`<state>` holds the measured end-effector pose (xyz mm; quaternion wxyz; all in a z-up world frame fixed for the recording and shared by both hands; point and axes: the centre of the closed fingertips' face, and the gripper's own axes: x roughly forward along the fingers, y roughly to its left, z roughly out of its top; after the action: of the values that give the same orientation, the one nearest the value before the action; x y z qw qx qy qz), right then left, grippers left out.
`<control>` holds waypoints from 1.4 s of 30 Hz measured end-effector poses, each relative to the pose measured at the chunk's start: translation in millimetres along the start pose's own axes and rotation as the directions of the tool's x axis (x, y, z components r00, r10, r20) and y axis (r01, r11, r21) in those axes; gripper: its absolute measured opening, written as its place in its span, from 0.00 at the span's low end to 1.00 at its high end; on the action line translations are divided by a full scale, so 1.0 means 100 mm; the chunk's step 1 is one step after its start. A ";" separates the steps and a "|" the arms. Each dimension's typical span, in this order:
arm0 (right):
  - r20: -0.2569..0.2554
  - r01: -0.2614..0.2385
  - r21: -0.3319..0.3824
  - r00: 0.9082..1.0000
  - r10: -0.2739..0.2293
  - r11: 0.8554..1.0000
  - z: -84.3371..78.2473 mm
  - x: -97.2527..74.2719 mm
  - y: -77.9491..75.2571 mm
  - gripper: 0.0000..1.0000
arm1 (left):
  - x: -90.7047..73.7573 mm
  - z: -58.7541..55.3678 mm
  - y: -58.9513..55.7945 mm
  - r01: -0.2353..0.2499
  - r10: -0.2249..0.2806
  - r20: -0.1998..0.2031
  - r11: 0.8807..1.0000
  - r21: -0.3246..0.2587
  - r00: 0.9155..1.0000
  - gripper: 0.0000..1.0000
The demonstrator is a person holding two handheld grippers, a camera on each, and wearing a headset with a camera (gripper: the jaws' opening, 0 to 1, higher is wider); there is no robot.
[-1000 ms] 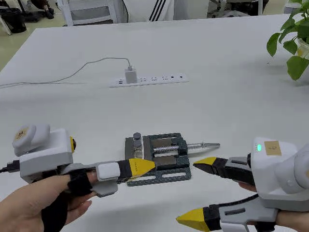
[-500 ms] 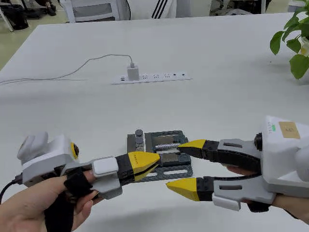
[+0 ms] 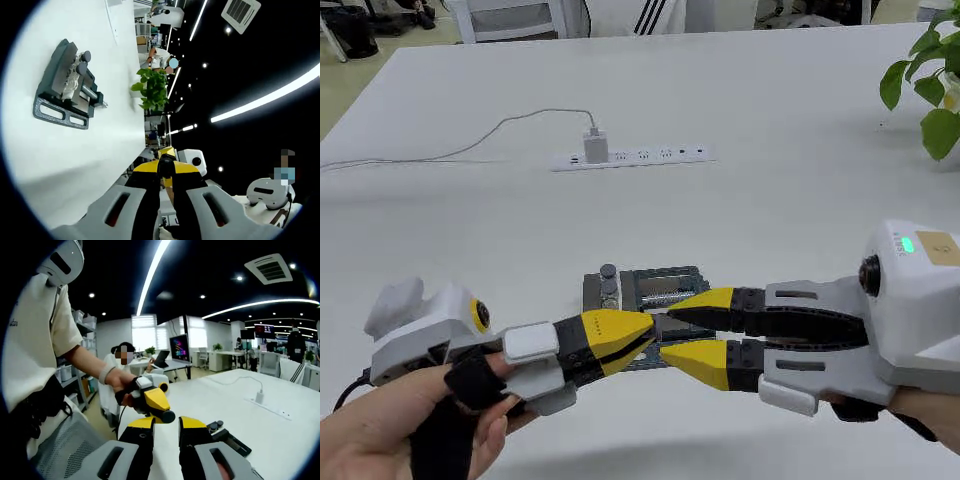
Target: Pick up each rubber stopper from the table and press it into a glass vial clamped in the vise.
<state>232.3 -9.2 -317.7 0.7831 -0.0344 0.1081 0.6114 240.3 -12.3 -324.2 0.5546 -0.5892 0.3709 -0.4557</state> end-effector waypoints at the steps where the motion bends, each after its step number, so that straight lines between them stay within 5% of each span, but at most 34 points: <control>1: 0.001 -0.003 -0.002 1.000 0.003 1.000 0.00 0.00 0.00 0.14 | 0.00 0.00 0.00 0.000 0.000 0.001 1.000 0.001 1.000 0.04; 22: 0.009 -0.028 0.001 1.000 0.028 1.000 0.04 0.01 0.02 0.08 | 0.02 -0.04 -0.03 0.027 -0.028 -0.020 0.999 -0.016 0.999 0.04; 33: 0.003 -0.091 -0.004 0.996 0.091 0.996 0.09 -0.04 0.08 0.07 | 0.04 -0.09 -0.11 0.054 -0.055 -0.073 0.998 -0.013 0.996 0.04; 42: -0.004 -0.089 0.003 0.996 0.089 0.996 0.13 -0.05 0.07 0.06 | 0.06 -0.07 -0.13 0.065 -0.066 -0.068 0.998 -0.015 0.996 0.05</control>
<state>226.2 -9.8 -303.4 0.7550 -0.0297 0.1118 0.6454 234.8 -18.3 -310.6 0.5225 -0.5887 0.3733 -0.4910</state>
